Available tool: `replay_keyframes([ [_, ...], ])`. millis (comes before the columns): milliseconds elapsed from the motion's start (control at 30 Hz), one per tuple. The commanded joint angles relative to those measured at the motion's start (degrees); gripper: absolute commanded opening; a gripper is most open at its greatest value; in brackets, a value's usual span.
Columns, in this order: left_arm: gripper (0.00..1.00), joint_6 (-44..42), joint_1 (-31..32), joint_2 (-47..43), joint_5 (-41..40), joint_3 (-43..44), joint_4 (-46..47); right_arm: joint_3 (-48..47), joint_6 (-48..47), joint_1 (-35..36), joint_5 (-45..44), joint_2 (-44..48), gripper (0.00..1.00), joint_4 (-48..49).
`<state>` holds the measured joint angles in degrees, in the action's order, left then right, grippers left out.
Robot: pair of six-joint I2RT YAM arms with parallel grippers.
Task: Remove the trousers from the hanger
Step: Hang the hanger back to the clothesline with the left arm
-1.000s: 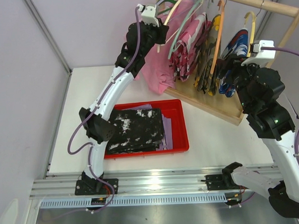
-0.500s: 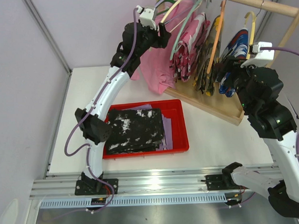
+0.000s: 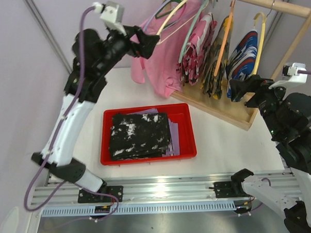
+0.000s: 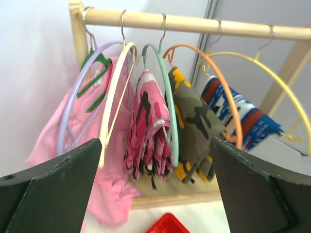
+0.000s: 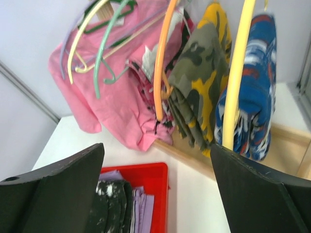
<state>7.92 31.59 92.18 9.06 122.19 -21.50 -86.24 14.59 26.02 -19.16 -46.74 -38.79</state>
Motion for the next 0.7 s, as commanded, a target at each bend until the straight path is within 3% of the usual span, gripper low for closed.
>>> replay_keyframes([
  [0, 0.99, 2.7, -0.13, -9.09, -2.54, -10.6, -3.72, 4.22, 3.77, -0.18, 1.76, 0.33, 0.99, -2.61],
  [233, 0.99, 6.31, -0.13, -27.8, -6.67, -34.37, -7.77, 23.37, 9.57, -0.18, 8.86, 12.17, 0.99, 7.66],
  [267, 1.0, 7.53, -0.13, -29.93, -7.03, -43.0, -8.21, 25.74, 11.15, -0.18, 9.48, 13.59, 0.99, 8.98],
  [533, 0.99, 18.26, -0.13, -48.13, -12.04, -66.08, -8.65, 48.67, 19.85, 0.17, 7.91, 21.51, 0.99, 14.35],
  [667, 1.0, 23.26, -0.13, -54.64, -13.01, -75.49, -9.0, 54.14, 24.25, 1.13, 6.77, 21.43, 1.0, 15.23],
])
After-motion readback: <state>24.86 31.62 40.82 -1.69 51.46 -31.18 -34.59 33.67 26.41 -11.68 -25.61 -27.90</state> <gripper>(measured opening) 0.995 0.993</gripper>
